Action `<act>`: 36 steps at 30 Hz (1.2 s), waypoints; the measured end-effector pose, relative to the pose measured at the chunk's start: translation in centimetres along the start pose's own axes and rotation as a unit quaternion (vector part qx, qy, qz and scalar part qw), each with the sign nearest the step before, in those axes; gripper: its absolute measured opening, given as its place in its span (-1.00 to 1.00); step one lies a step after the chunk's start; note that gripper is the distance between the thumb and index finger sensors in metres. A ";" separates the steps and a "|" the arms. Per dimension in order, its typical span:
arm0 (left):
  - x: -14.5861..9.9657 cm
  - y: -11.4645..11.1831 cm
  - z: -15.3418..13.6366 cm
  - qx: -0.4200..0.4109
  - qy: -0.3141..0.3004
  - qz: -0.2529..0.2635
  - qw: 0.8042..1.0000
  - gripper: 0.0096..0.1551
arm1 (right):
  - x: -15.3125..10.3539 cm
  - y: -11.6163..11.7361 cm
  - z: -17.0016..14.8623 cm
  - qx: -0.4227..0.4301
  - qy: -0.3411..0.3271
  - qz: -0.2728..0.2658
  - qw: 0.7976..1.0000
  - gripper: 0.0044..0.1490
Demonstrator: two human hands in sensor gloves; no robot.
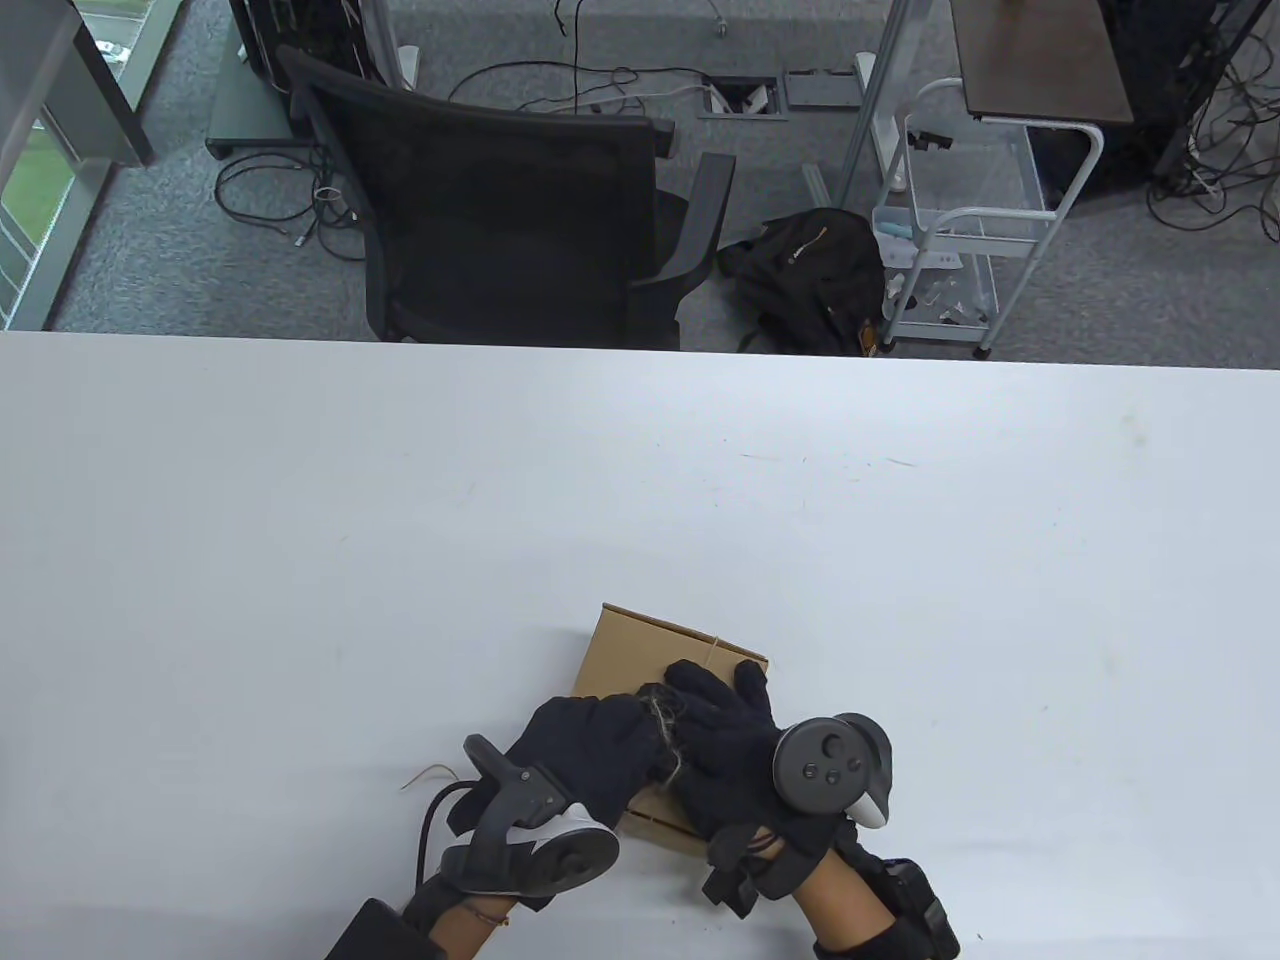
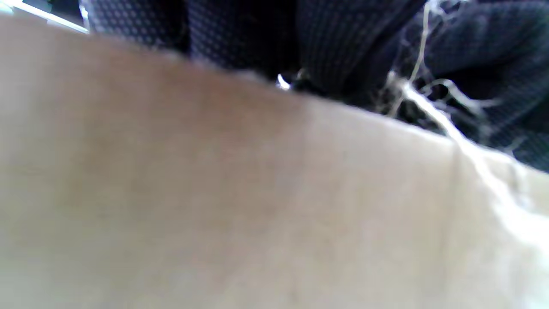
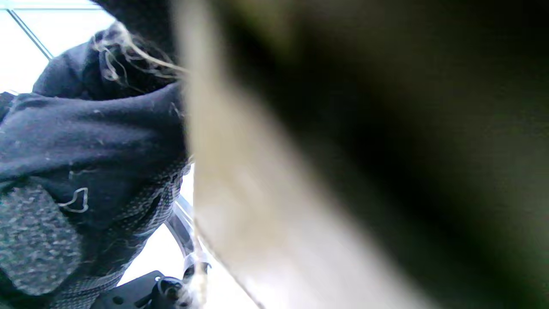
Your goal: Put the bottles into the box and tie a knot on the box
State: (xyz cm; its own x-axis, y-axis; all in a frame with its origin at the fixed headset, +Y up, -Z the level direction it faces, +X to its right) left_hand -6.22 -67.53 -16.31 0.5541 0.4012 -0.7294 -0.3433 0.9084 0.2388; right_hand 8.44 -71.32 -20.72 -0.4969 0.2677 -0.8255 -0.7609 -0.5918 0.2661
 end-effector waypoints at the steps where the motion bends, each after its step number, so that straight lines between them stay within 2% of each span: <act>1: 0.0 0.0 -0.3 -0.010 0.006 0.001 1.000 -0.47 | 0.0 -0.2 0.1 -0.008 0.000 -0.007 1.000 -0.40; 8: -0.3 0.4 -2.8 -0.074 0.042 0.005 0.996 -0.52 | -0.6 -1.9 -0.1 -0.077 -0.002 -0.039 0.996 -0.49; 15: -1.0 0.8 -5.0 -0.112 0.073 0.008 0.991 -0.52 | -1.3 -3.8 -1.3 -0.069 0.022 -0.063 0.995 -0.50; 19: -1.4 1.2 -6.0 -0.106 0.092 0.014 0.990 -0.52 | -1.7 -4.7 -2.1 -0.045 0.042 -0.072 0.996 -0.50; 23: -1.8 0.9 -6.7 -0.109 0.102 0.001 0.989 -0.52 | -2.0 -5.4 -1.6 -0.117 0.035 -0.074 0.990 -0.50; 28: -2.2 0.5 -7.1 -0.098 0.111 -0.015 0.989 -0.52 | -2.3 -5.8 -0.4 -0.264 0.017 -0.072 0.962 -0.51; 34: -2.8 0.3 -8.5 -0.095 0.132 -0.023 0.986 -0.52 | -2.9 -7.3 -0.7 -0.299 0.046 -0.103 0.947 -0.52; 36: -3.1 0.1 -9.0 -0.101 0.139 -0.029 0.985 -0.52 | -2.9 -7.5 -1.1 -0.302 0.061 -0.092 0.947 -0.52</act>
State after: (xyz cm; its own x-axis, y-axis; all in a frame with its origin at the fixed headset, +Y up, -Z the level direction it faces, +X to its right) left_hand -14.79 -69.73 -19.85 0.3574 0.2768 -0.8920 -0.4765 0.8754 0.0807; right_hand 16.03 -68.47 -20.83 -0.2991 0.3408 -0.8913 -0.4343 -0.8803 -0.1909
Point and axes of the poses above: the tracker on the back of each hand, its own z axis roughly to the thumb side, its own x axis roughly from the wrist to the fingertips, y = z × x, the point moved 4 cm from there along x, roughly from the wrist to the fingertips
